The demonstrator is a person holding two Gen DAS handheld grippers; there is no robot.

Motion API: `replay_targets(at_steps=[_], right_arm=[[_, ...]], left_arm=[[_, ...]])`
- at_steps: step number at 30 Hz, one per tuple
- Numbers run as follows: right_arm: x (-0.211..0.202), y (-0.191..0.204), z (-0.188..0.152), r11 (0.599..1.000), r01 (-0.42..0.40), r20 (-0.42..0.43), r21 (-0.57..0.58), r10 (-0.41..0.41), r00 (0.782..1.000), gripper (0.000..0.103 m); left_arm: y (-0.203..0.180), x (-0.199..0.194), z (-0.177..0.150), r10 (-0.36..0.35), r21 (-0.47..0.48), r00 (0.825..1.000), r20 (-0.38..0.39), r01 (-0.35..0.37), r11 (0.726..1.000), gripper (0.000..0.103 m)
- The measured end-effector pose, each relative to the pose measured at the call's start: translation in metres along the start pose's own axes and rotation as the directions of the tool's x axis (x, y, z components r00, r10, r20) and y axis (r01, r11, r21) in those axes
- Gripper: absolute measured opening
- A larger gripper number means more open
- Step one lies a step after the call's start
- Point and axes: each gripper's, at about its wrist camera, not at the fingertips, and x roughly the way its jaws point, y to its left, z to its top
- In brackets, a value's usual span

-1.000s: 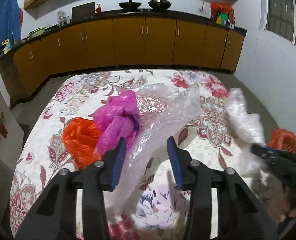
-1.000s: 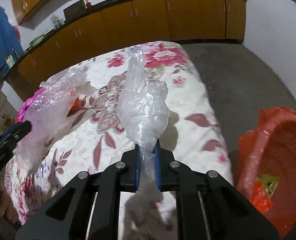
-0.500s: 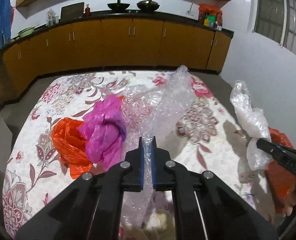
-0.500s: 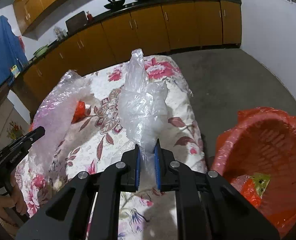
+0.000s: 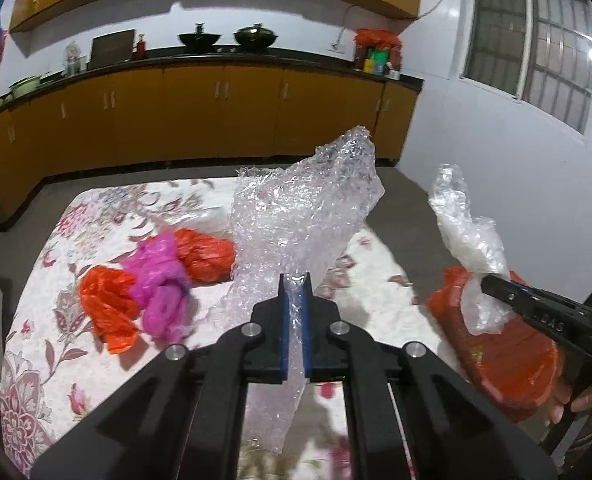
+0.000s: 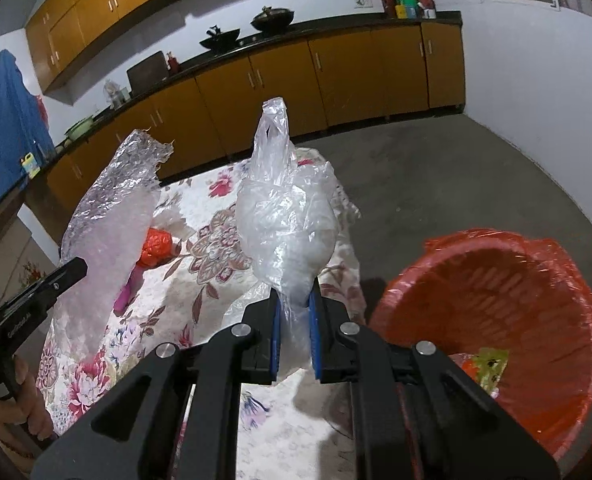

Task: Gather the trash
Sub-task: 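Carry both items over the red basket and open both tools to drop them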

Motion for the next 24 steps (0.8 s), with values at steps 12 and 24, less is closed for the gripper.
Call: replay_targets(at_steps=[12,24], right_arm=[[-0.067,-0.072,-0.012,0.986,0.154,0.053,0.057,-0.157,0.986,0.012],[-0.098,-0.139,-0.033,0.959,0.235,0.044,0.159,-0.245,0.969,0.012]], left_arm=[[-0.083,-0.005,0.001,-0.170,0.066,0.986,0.005,0.169,0.983,0.006],[-0.173,0.014,-0.018,-0.307,0.136,0.949,-0.071,0.314,0.940,0.006]])
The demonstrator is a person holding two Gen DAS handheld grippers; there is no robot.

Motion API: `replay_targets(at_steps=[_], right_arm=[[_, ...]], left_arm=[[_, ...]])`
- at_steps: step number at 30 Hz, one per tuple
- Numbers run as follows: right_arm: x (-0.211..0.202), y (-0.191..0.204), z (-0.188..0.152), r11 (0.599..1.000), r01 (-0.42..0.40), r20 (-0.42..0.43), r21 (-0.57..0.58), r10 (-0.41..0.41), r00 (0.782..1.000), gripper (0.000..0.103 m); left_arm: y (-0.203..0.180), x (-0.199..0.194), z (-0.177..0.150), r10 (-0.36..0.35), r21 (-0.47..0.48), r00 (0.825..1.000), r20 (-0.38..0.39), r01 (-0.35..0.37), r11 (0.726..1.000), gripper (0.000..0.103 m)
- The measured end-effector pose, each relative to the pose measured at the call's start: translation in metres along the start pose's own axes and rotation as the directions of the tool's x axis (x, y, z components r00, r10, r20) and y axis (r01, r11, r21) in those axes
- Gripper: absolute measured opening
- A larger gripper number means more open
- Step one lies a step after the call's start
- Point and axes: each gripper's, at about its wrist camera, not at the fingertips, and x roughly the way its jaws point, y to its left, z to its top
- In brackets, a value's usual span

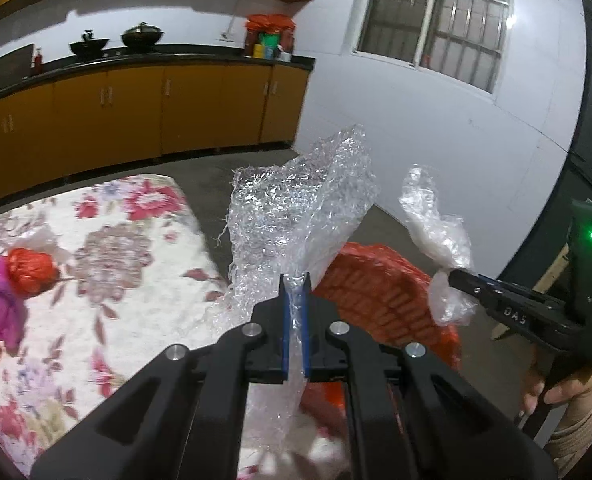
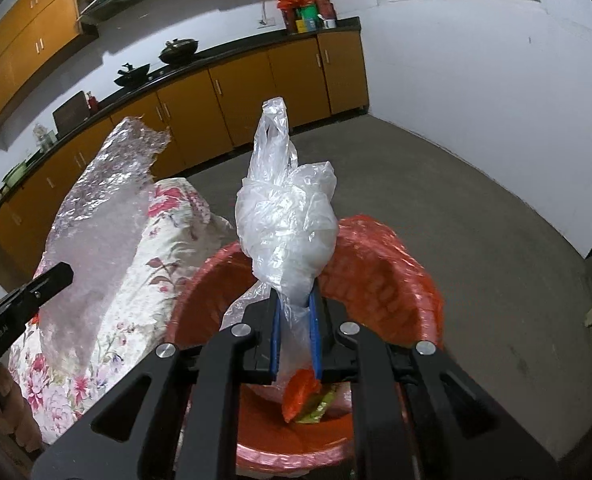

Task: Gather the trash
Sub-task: 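Carry both items over the red basket and open both tools to drop them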

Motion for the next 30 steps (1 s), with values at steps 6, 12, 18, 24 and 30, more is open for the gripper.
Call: replay_targets(at_steps=[6,12,18,24,30], right_arm=[[0.001,-0.012,-0.003,1.000,-0.002,-0.004,0.026,0.002,1.000,0.012],[0.002,-0.025,-0.007,0.998,-0.015,-0.011,0.058,0.016,1.000,0.012],[0.004,-0.030,-0.009,0.997,-0.025,-0.015,0.071,0.026,1.000,0.013],[0.004,-0.031,-0.007,0.996,-0.029,-0.018,0.080,0.031,0.999,0.013],[0.006,-0.031,-0.008,0.996,-0.040,-0.030,0.082,0.043,0.999,0.021]], left_arm=[[-0.022,0.020,-0.003,-0.043,0.010,0.998,-0.035,0.044,0.999,0.006],[-0.037,0.037,-0.008,-0.078,0.014,0.995,-0.066,0.079,0.997,0.006],[-0.047,0.048,-0.012,-0.097,0.015,0.991,-0.088,0.098,0.995,0.006],[-0.051,0.056,-0.014,-0.106,0.008,0.989,-0.107,0.108,0.994,0.006],[-0.049,0.065,-0.017,-0.110,-0.010,0.986,-0.128,0.110,0.994,0.008]])
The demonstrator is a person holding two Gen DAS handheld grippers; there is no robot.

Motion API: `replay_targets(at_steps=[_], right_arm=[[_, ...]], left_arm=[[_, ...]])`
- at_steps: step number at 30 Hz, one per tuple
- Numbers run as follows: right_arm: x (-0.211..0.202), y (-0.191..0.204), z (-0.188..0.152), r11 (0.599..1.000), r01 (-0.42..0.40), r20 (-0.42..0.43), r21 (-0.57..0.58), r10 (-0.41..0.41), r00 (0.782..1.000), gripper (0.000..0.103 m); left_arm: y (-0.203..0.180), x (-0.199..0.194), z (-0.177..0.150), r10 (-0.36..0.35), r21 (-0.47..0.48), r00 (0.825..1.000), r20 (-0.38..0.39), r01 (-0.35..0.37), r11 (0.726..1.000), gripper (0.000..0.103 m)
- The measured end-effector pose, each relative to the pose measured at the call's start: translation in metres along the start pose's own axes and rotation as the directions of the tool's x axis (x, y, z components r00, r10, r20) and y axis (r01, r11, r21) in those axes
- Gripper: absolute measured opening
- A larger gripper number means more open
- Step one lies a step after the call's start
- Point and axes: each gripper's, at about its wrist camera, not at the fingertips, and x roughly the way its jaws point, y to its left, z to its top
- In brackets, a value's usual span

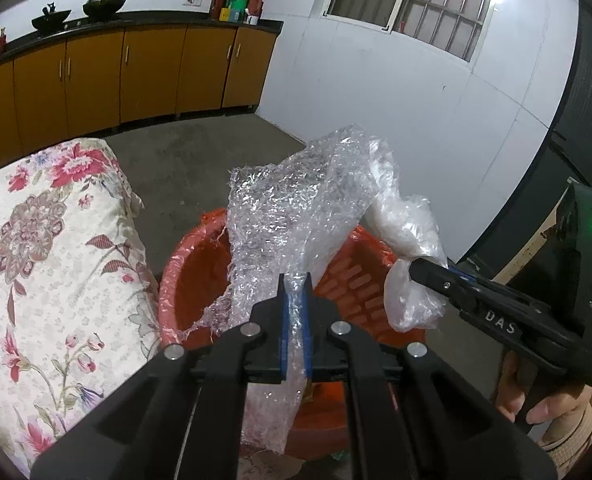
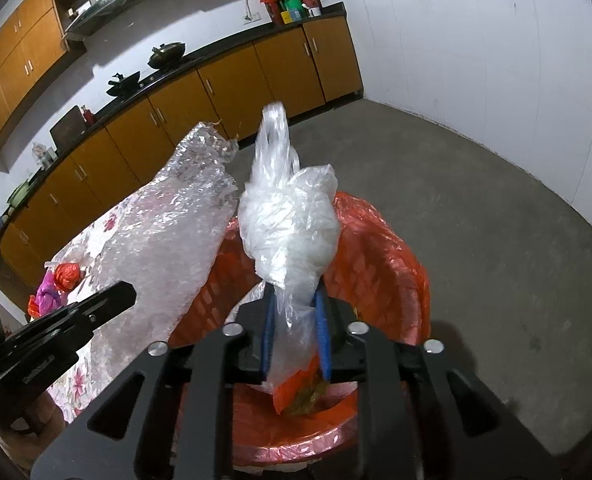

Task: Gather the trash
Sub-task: 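Carry both items over the red basket and open both tools to drop them, then move both open tools back over the tablecloth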

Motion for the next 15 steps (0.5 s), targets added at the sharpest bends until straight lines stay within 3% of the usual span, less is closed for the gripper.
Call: replay_targets(at_steps=[3,5,7,15], right_arm=[[0.001,0.000,-0.001,1.000,0.003,-0.007,-0.005,-0.003,1.000,0.027],[0.002,-0.001,-0.002,1.000,0.003,-0.013,-0.003,-0.003,1.000,0.029],[0.002,-0.001,-0.003,1.000,0.008,-0.009,-0.002,-0.008,1.000,0.038],[0.001,-0.005,-0.006,1.000,0.019,-0.001,-0.002,-0.019,1.000,0.041]], left_arm=[[0.004,0.004,-0.001,0.002,-0.015,1.000,-0.012,-0.002,1.000,0.012],[0.007,0.005,-0.002,0.001,-0.022,1.000,-0.017,-0.002,1.000,0.019],[0.008,0.006,-0.003,-0.001,-0.028,1.000,-0.020,0.000,1.000,0.023],[0.014,0.004,-0.006,0.015,-0.046,1.000,-0.023,-0.016,0.999,0.029]])
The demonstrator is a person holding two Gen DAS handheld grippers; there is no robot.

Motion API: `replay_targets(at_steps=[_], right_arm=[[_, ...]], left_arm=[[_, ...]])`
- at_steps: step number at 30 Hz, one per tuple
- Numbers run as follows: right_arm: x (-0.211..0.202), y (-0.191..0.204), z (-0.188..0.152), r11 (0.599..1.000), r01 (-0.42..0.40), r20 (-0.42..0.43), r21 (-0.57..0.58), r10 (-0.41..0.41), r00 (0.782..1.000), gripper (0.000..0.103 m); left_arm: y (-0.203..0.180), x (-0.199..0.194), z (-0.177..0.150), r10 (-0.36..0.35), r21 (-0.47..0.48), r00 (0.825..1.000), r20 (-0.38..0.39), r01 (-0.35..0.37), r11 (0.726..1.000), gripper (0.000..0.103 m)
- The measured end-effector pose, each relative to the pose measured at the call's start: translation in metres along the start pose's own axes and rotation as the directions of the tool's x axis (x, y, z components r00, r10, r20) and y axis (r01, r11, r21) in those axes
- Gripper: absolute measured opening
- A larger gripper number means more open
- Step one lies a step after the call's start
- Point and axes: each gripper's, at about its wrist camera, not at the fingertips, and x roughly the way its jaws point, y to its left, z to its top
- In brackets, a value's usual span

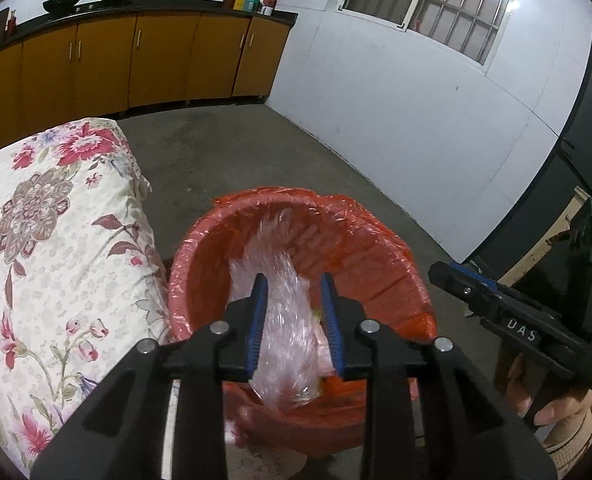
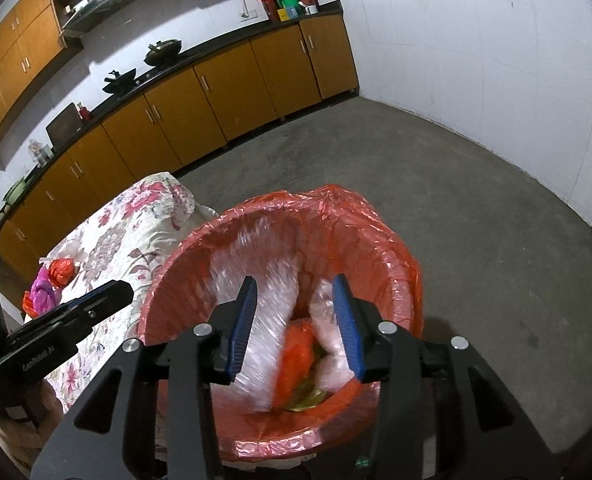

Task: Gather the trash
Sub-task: 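Move both open tools back over the tablecloth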

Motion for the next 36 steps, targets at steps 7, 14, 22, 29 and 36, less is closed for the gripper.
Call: replay_targets(at_steps=[7,14,22,29,36], right_arm=[[-0.002,0.008,0.001,0.999,0.009,0.014,-0.035,-0.009,1.000,0.041],[-0.001,0.013,0.000,0.999,0.006,0.015,-0.054,-0.006,1.000,0.041],[-0.003,0.034,0.000,0.995,-0.004,0.025,-0.101,0.007,1.000,0.041],[0.005,0.094,0.000,0.976,-0.069,0.050,-0.205,0.080,0.996,0.064],[0.038,0.182,-0.011,0.937,-0.195,-0.013,-0.290,0.200,0.980,0.081]], left_arm=[[0.004,-0.010,0.000,0.043,0.004,0.999,0.032,-0.043,0.999,0.035],[0.014,-0.015,0.000,0.074,-0.013,0.997,0.038,-0.073,0.997,0.035],[0.032,-0.025,-0.003,0.130,-0.038,0.990,0.055,-0.128,0.991,0.040],[0.081,-0.056,-0.015,0.272,-0.094,0.958,0.091,-0.264,0.960,0.050],[0.164,-0.116,-0.038,0.515,-0.195,0.848,0.125,-0.488,0.851,0.065]])
